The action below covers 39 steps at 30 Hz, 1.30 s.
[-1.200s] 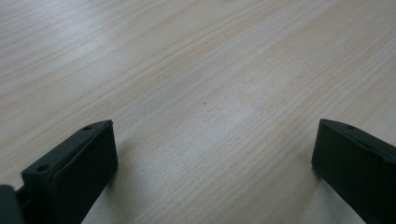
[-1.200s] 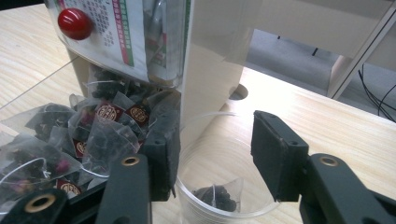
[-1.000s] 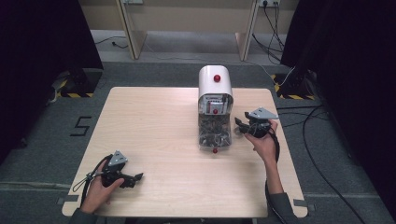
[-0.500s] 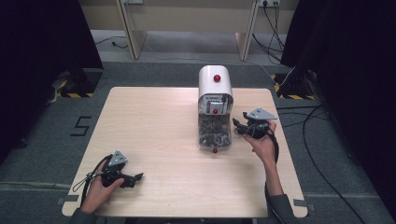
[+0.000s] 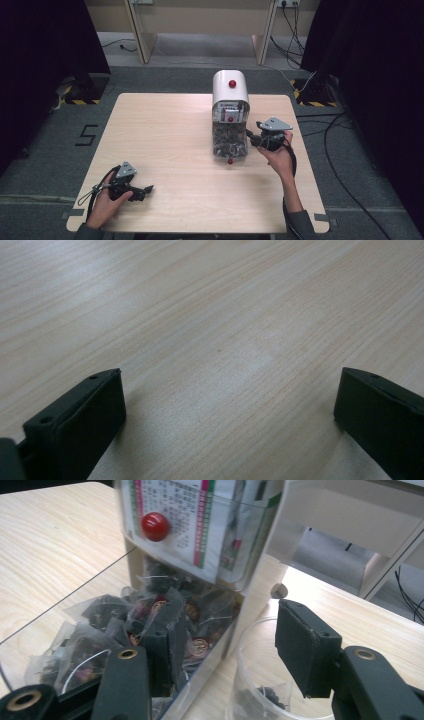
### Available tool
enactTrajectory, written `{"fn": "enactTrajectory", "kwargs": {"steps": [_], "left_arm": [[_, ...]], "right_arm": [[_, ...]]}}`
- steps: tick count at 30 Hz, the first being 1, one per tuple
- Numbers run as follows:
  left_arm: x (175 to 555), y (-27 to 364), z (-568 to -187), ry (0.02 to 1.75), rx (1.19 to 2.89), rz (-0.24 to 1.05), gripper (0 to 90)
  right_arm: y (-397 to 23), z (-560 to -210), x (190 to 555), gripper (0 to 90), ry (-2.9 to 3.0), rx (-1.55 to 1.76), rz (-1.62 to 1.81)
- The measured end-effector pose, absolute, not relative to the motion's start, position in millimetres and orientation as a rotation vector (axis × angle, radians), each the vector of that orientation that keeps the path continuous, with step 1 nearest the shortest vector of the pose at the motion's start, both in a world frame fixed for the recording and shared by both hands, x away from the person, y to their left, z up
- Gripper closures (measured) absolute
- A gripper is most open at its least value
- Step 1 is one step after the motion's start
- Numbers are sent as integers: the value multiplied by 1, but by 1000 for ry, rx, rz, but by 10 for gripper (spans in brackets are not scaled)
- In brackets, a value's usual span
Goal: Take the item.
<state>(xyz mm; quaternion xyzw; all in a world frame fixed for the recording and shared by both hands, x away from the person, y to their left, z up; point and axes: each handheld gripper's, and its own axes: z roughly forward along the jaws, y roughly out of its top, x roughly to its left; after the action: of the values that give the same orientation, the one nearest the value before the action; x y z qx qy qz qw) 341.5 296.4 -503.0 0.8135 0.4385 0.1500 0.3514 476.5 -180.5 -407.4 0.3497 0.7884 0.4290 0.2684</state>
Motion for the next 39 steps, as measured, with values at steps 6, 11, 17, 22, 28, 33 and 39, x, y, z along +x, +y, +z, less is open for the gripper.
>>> {"fn": "enactTrajectory", "kwargs": {"steps": [6,11,17,22,28,33,39], "left_arm": [[341,296,-503,1135,2106,388,0],[341,296,-503,1135,2106,388,0],[341,296,-503,1135,2106,388,0],[341,296,-503,1135,2106,388,0],[341,296,-503,1135,2106,388,0],[341,296,-503,1135,2106,388,0],[341,296,-503,1135,2106,388,0]], "right_arm": [[-178,-408,473,470,2147,929,1150],[-178,-409,470,470,2155,924,1142],[-178,-411,467,467,2166,927,1138],[-177,-411,464,462,2172,924,1139],[-176,-412,460,456,2186,911,1141],[-174,-411,456,454,2193,901,1142],[-170,-410,449,449,2206,881,1153]]}}
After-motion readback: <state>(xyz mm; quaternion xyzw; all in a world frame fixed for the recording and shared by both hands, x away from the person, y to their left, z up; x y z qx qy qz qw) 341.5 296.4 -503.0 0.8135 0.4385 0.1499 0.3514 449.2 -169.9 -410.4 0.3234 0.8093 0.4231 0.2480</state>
